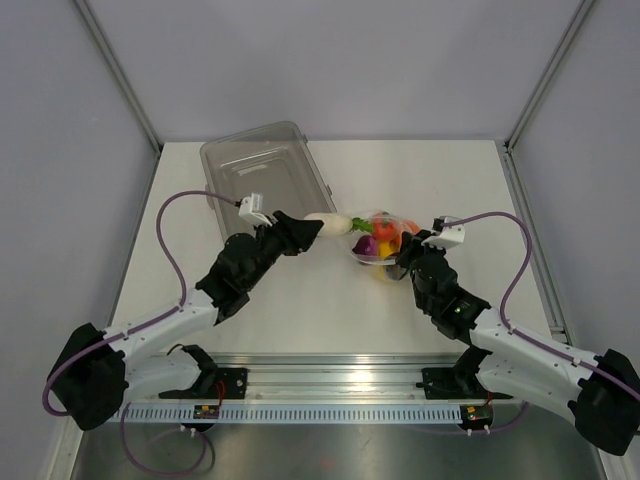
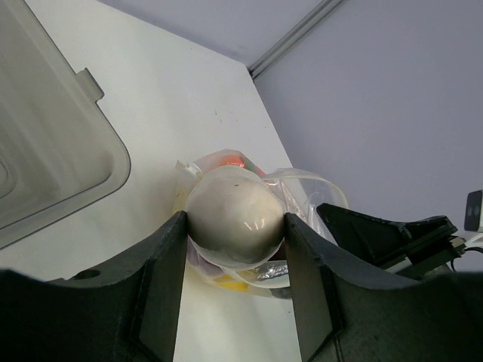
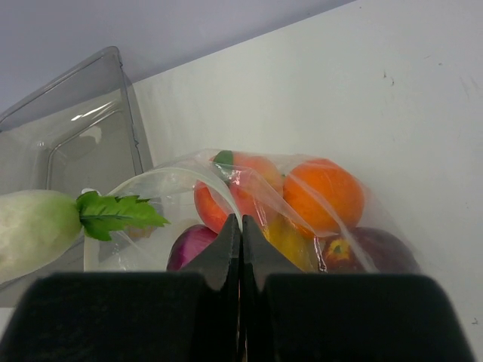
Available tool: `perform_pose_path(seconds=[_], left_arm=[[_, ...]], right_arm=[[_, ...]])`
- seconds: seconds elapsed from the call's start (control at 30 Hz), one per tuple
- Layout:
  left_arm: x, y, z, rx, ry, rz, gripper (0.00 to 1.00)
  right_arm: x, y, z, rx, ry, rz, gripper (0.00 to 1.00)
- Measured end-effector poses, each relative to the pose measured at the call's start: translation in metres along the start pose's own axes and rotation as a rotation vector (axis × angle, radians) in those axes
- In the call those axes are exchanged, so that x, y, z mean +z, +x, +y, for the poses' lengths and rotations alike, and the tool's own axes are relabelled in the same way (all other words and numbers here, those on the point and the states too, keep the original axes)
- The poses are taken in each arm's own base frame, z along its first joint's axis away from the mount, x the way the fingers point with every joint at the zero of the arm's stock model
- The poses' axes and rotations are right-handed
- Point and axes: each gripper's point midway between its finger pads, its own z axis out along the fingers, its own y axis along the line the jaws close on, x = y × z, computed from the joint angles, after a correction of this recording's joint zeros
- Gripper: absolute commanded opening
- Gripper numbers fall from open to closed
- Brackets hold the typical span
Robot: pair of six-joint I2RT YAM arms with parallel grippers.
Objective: Open the zip-top bag and remove the fake food
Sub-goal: Pick up the fake vegetable from the zipper food storage bag, then place the fake vegetable in the bin.
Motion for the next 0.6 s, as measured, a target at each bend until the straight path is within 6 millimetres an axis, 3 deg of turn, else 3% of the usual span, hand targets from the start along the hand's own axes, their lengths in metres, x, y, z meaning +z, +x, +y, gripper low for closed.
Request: perform_pose_path(seconds=[0.3, 0.53, 0.6], left_arm=[[-0.025, -0.022, 0.020, -0.053, -0.004, -0.084, 0.39], [-0.047, -0.061, 0.027, -0.063, -0.041, -0.242, 0.38], [-0.051, -0.071, 0.033, -0.065, -0.070, -0.287, 0.34]], right_arm=[[0.001, 0.001, 0.000, -0.008, 0.008, 0.006, 0.00], [0.001, 0.001, 0.000, -0.008, 0.008, 0.006, 0.00], [0.001, 0.001, 0.000, -0.009, 0.008, 0.006, 0.00]])
